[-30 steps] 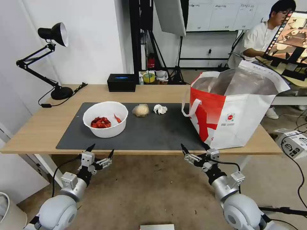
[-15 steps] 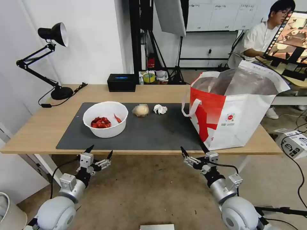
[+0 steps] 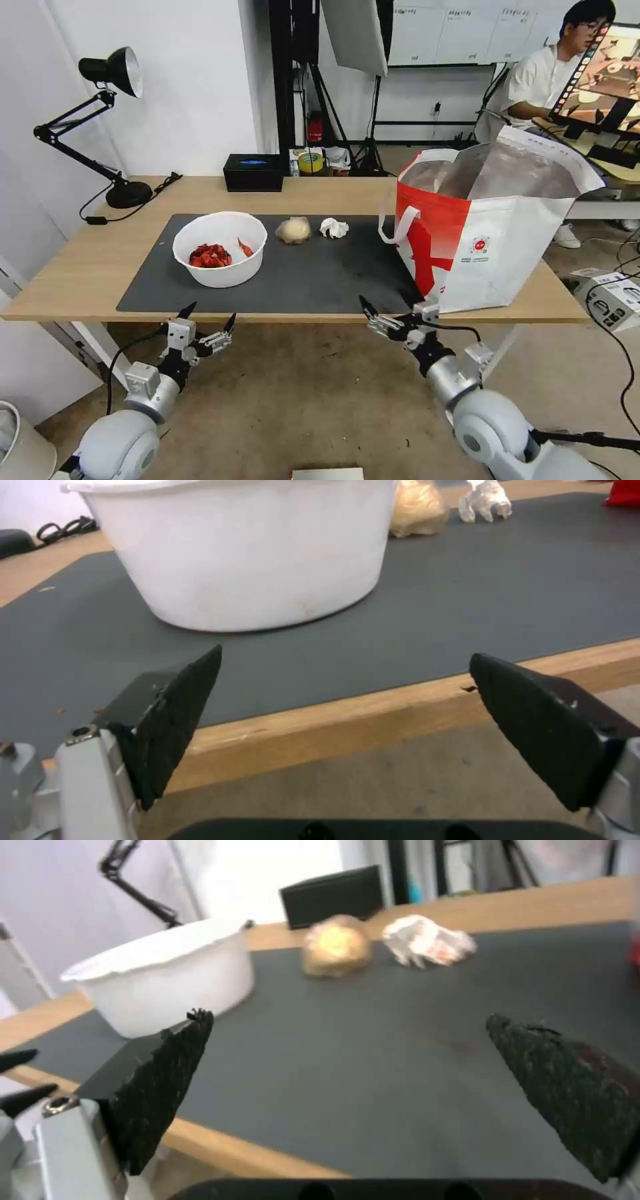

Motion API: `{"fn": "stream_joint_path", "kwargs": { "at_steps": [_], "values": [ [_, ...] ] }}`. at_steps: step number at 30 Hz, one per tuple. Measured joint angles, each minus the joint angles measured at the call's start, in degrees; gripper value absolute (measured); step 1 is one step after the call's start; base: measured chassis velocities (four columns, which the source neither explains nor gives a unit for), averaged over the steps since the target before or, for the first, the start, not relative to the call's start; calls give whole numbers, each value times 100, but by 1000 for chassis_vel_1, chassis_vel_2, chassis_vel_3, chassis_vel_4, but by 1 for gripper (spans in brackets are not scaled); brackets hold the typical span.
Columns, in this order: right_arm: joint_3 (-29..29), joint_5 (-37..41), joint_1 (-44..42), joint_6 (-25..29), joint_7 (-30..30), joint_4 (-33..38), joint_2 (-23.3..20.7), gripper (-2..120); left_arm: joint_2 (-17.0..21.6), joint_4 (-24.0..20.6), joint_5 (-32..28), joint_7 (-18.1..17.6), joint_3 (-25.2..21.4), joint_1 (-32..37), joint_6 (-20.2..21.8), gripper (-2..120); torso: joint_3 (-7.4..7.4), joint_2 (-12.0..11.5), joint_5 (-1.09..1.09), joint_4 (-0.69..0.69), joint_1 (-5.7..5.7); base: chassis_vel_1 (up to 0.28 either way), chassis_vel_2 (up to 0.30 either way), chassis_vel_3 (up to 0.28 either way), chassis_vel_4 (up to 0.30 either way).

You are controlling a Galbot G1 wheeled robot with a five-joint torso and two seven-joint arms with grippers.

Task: Pick up the trash from the table and place it into the takeout bag.

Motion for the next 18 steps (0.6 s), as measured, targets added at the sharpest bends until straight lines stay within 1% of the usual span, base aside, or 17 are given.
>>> {"fn": "stream_joint_path", "kwargs": {
  "at_steps": [4,5,7,8,10,12,14,15,18],
  "values": [
    [-618,274,934,-164,-12,-286,13,100,-19,-102,70,0,-41,98,7,100,1,0,0,-1,0,0,0,0,0],
    [-618,274,934,-164,-12,-286,13,100,-19,-102,70,0,-41,98,7,100,1,0,0,-1,0,0,0,0,0],
    [-965,399,1467,-226,92,-511,93,100,-20,-145,119,0,-93,167,12,100,0,0,0,1,0,0,0,0,0],
    [-965,399,1467,-226,92,-511,93,100,-20,-145,119,0,-93,167,12,100,0,0,0,1,0,0,0,0,0],
    [-1284,522,1929,-360,295,-752,245,100,-65,-154,150,-3,-150,212,15,100,1,0,0,0,0,0,0,0,0],
    [-1368,578,2067,-430,381,-822,298,100,-77,-156,159,-3,-164,226,15,100,0,0,0,-1,0,0,0,0,0],
    [-1617,787,2520,-657,679,-1071,511,100,-101,-167,185,-4,-203,276,15,100,1,0,-1,0,0,0,0,0,0],
    [-1617,787,2520,-657,679,-1071,511,100,-101,-167,185,-4,-203,276,15,100,1,0,-1,0,0,0,0,0,0],
    [-1830,812,2970,-794,920,-1419,767,100,-119,-183,187,33,-249,319,15,100,1,0,-1,0,0,0,0,0,0]
  ]
}}
